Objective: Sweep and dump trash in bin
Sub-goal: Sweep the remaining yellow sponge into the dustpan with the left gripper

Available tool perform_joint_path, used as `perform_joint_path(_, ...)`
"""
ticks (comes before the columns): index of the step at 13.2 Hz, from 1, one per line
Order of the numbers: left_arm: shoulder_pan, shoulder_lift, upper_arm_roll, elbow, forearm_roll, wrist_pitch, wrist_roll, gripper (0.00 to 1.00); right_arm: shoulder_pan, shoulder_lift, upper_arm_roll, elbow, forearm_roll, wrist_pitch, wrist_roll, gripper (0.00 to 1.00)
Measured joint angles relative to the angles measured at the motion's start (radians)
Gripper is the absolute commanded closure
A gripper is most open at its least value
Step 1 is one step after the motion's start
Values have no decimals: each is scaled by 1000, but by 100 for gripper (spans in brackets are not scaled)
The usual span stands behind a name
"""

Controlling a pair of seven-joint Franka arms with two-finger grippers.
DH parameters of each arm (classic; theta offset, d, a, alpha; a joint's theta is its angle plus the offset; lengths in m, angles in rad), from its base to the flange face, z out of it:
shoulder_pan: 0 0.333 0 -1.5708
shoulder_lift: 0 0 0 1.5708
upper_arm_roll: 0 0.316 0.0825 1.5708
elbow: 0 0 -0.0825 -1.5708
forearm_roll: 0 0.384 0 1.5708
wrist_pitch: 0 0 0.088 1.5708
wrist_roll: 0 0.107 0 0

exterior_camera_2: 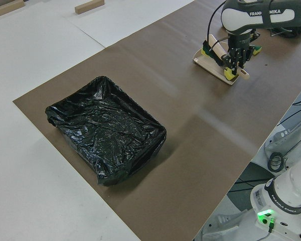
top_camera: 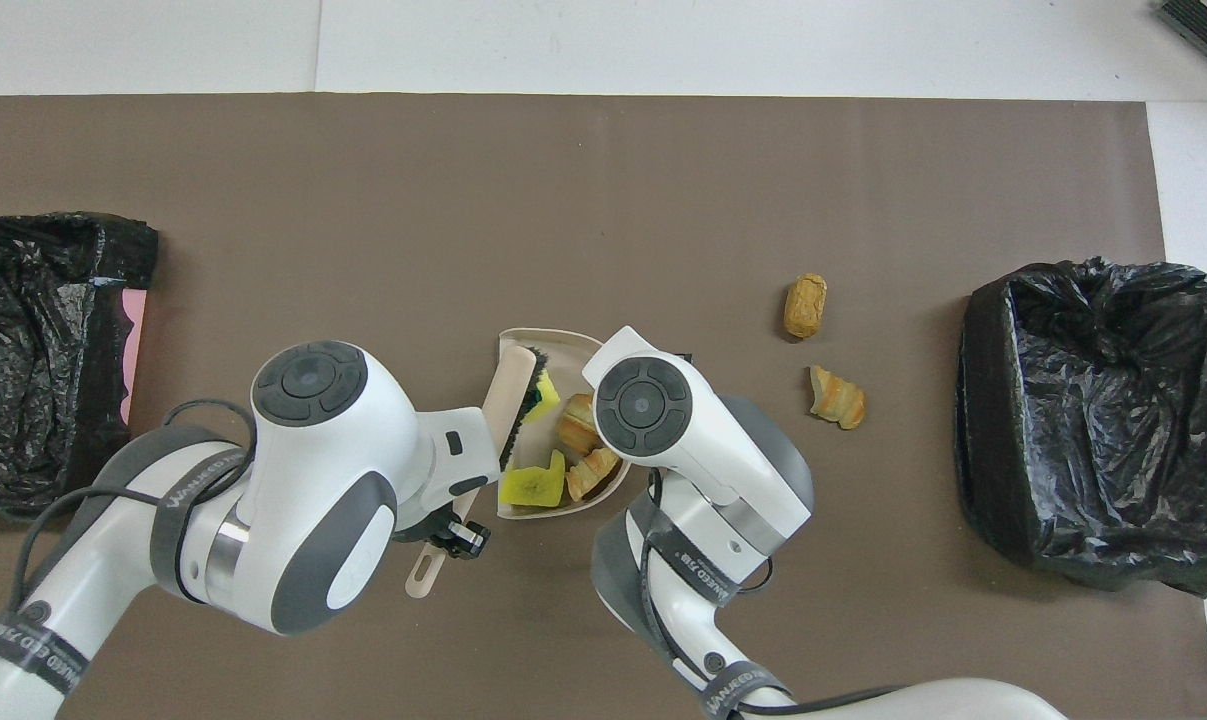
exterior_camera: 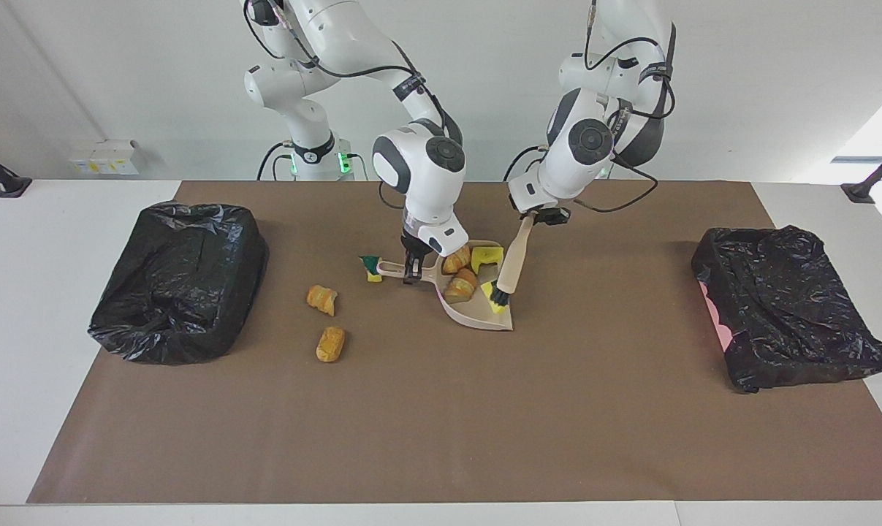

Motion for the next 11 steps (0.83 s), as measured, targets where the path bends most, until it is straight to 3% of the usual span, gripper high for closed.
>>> perform_joint_path(5, -83, -88, -8, -125, -1, 2, -63, 100, -5, 3, 0, 0, 0, 0, 0, 100)
perform_joint_path(11, -87, -112, 3, -175, -1, 6, -64, 100, -5, 4, 0, 0, 0, 0, 3, 100)
